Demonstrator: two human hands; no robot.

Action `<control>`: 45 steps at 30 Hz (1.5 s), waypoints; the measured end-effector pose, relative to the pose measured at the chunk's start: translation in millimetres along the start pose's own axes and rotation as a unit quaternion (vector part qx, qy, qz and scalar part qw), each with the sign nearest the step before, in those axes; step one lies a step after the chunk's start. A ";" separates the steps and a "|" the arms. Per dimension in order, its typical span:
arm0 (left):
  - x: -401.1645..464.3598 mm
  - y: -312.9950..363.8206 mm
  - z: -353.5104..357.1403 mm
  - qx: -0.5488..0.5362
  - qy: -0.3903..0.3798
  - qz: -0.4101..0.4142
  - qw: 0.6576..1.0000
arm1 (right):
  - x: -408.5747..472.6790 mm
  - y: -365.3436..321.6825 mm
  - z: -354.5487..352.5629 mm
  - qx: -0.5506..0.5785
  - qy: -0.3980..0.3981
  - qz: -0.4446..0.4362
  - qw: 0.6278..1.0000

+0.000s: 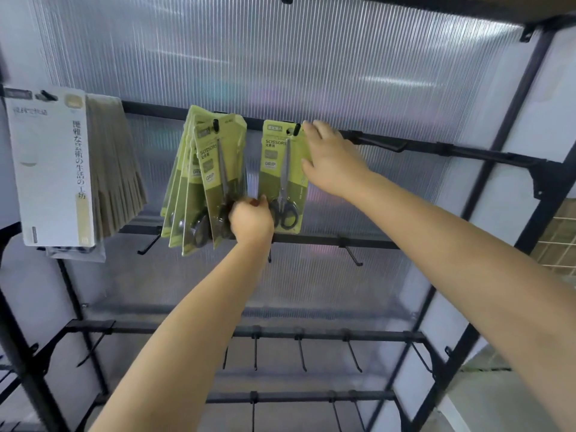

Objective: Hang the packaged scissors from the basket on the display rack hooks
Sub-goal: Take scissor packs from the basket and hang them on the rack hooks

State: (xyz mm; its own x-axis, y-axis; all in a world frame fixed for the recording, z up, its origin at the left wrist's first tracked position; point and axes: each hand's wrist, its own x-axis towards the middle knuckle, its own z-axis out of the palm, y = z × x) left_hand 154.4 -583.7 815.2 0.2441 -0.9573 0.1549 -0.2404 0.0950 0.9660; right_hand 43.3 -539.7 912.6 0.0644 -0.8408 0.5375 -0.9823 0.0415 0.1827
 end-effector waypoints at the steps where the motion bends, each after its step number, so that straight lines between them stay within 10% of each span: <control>1: -1.3 -0.3 -0.2 -0.003 -0.005 0.002 1.000 | -0.3 0.5 -0.6 0.001 0.001 -0.002 1.000; 20: -125.5 -40.2 -29.1 0.156 -0.127 0.190 0.961 | -185.4 7.1 -13.6 0.036 -0.069 0.063 0.995; 33: -384.6 -91.8 27.2 0.248 -0.455 0.351 0.780 | -496.7 62.4 -18.0 0.063 -0.174 0.343 0.921; 45: -575.8 -236.1 56.6 0.286 -0.679 0.372 0.565 | -797.4 9.1 11.5 0.117 -0.169 0.694 0.690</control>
State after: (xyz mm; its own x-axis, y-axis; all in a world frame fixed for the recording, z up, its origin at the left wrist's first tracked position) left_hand 17.4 -70.4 486.3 -0.9764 -0.0748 -0.2026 -0.1611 0.8771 0.4524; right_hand -19.0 124.8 476.2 -0.9727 -0.1595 -0.1688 -0.0617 0.8781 -0.4745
